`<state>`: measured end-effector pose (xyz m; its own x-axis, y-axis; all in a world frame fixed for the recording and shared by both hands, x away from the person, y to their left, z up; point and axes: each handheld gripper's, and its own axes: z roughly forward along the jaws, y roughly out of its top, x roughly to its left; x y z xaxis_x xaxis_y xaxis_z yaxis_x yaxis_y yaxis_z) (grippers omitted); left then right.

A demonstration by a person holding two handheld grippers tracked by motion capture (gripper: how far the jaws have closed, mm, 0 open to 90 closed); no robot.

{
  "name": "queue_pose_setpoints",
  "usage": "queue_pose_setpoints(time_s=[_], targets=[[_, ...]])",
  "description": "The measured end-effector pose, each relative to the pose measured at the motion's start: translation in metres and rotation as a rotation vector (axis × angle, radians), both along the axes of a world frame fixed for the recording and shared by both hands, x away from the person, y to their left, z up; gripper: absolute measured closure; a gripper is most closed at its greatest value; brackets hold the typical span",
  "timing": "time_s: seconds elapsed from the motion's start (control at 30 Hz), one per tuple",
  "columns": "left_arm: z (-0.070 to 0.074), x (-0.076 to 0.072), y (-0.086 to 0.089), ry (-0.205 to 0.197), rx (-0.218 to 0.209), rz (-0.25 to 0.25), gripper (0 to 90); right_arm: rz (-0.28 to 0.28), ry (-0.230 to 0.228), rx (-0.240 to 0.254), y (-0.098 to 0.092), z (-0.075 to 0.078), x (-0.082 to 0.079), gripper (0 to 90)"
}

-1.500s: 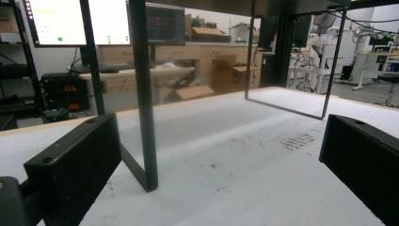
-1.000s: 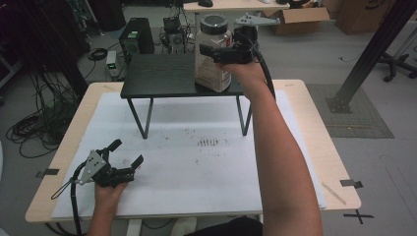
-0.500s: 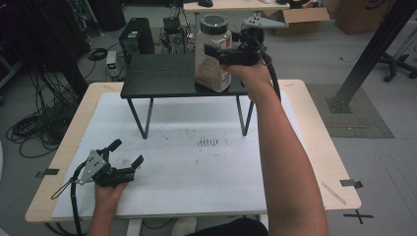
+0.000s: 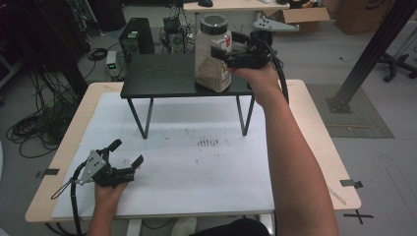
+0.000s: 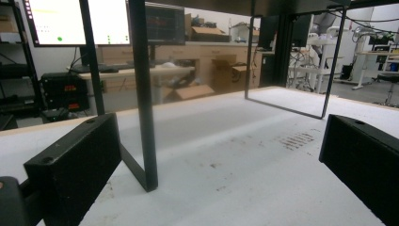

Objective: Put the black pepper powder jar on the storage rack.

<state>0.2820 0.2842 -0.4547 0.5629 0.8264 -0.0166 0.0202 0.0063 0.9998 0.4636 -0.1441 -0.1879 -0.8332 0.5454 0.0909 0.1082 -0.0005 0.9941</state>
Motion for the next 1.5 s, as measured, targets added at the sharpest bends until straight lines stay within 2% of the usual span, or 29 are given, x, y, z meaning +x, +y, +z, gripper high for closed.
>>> queue_pose_setpoints(time_s=[0.37,0.73,1.03,1.23,1.5], targets=[[0.0,0.0,0.0,0.001,0.0,0.0,0.2,0.005,-0.015,-0.009,-0.011,0.001,-0.014,0.0],[0.0,0.0,-0.001,0.005,-0.003,0.0,0.2,0.017,-0.047,-0.014,-0.024,-0.009,-0.036,0.0],[0.0,0.0,-0.001,0.004,-0.001,0.0,0.2,0.043,-0.075,-0.018,-0.031,-0.023,-0.059,0.0],[0.0,0.0,-0.001,0.003,0.001,0.0,0.2,0.067,-0.097,-0.008,-0.036,-0.038,-0.078,0.0],[0.0,0.0,-0.001,0.002,0.002,0.001,0.2,0.074,-0.104,-0.013,-0.041,-0.051,-0.09,0.0]])
